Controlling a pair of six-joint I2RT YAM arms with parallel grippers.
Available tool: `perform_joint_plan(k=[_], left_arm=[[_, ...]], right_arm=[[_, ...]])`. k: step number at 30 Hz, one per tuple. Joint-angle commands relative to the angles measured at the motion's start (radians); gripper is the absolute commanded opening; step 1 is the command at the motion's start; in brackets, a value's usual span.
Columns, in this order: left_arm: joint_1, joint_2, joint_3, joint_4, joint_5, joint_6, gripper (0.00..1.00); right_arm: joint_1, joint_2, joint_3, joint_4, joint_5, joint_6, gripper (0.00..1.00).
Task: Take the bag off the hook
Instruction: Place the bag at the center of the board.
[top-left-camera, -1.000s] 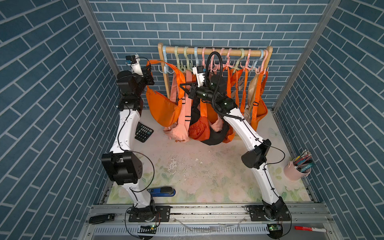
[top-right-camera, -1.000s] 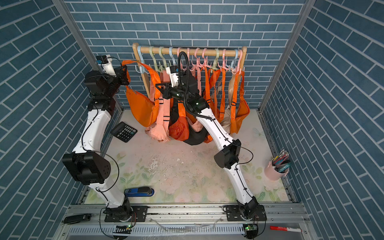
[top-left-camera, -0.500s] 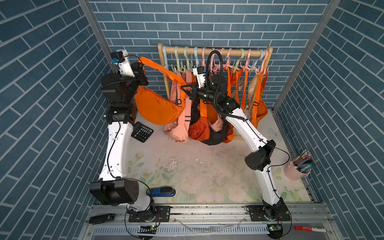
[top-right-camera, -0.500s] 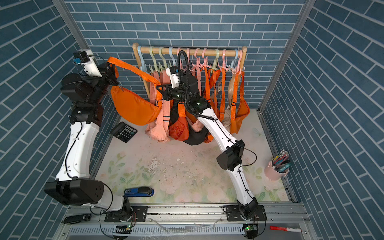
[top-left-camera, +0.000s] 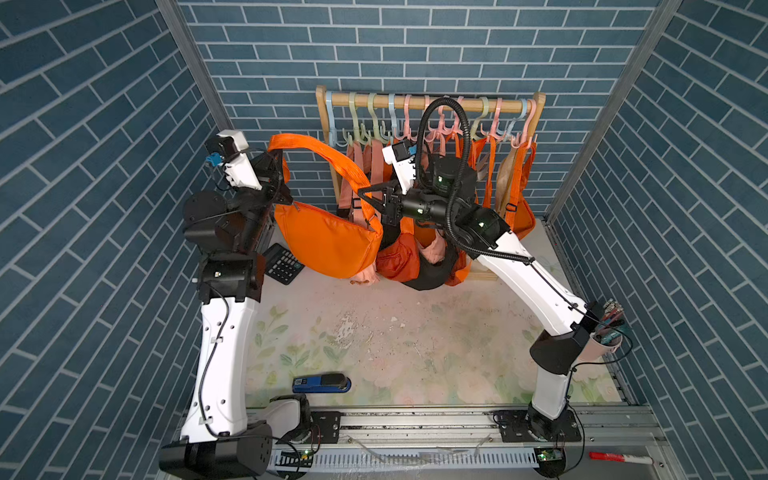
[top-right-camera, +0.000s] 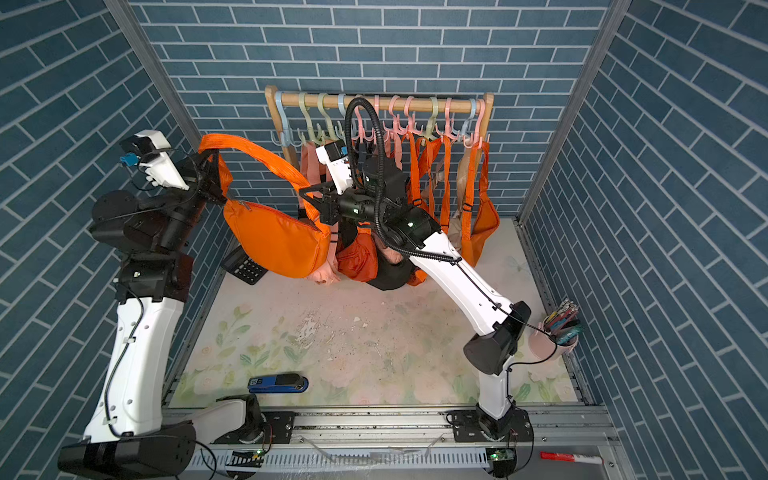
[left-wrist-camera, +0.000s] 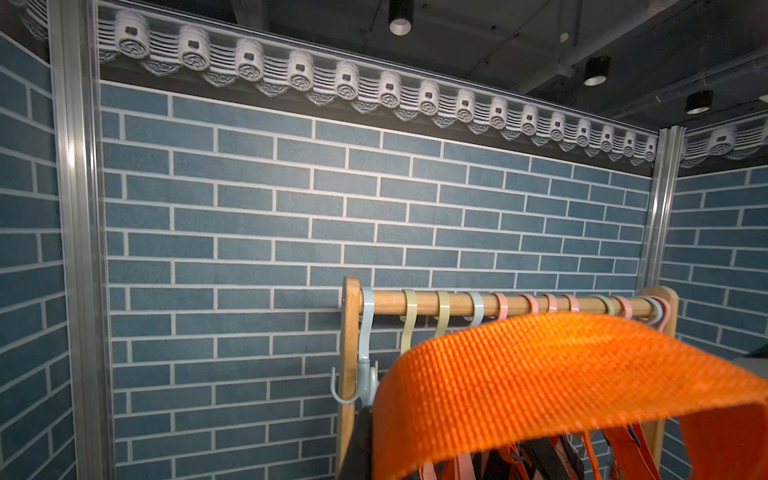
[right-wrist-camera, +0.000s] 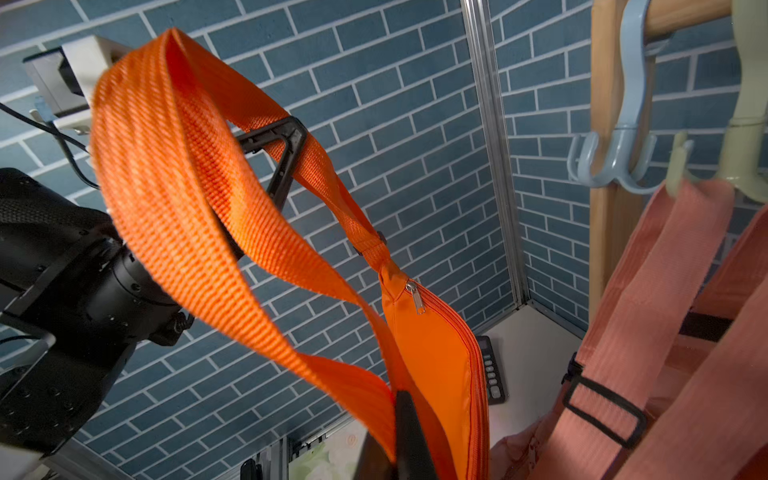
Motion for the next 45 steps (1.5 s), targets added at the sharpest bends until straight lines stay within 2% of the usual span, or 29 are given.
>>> perform_joint_plan(k=[1, 9, 19, 29, 36, 45], left_arm=[[-0.018, -0.069, -0.049, 0.008, 0.028, 0.01, 0.0], [-0.105, -0.238, -0.186, -0.058, 0.024, 0.071, 0.0], [-0.195, -0.431, -0.422, -0.135, -0.009, 0.113, 0.0], [-0.27, -0.577, -0.607, -0.211, -0.033, 0.124, 0.0], [-0.312, -0.609, -0.725, -0.262, -0.059, 0.128, 0.0], [-0.472, -0.616, -0.687, -0.39, -0.182, 0.241, 0.0]], right_arm=[[0.02, -0.086, -0.077, 0.0, 0.05, -0.073, 0.0], [0.098, -0.297, -0.36, -0.006, 0.158, -0.16, 0.0], [0.179, -0.535, -0.724, 0.017, 0.286, -0.212, 0.0], [0.212, -0.689, -0.952, 0.021, 0.347, -0.206, 0.0], [0.213, -0.782, -1.116, 0.03, 0.435, -0.187, 0.0], [0.215, -0.906, -1.176, -0.02, 0.466, -0.167, 0.0]])
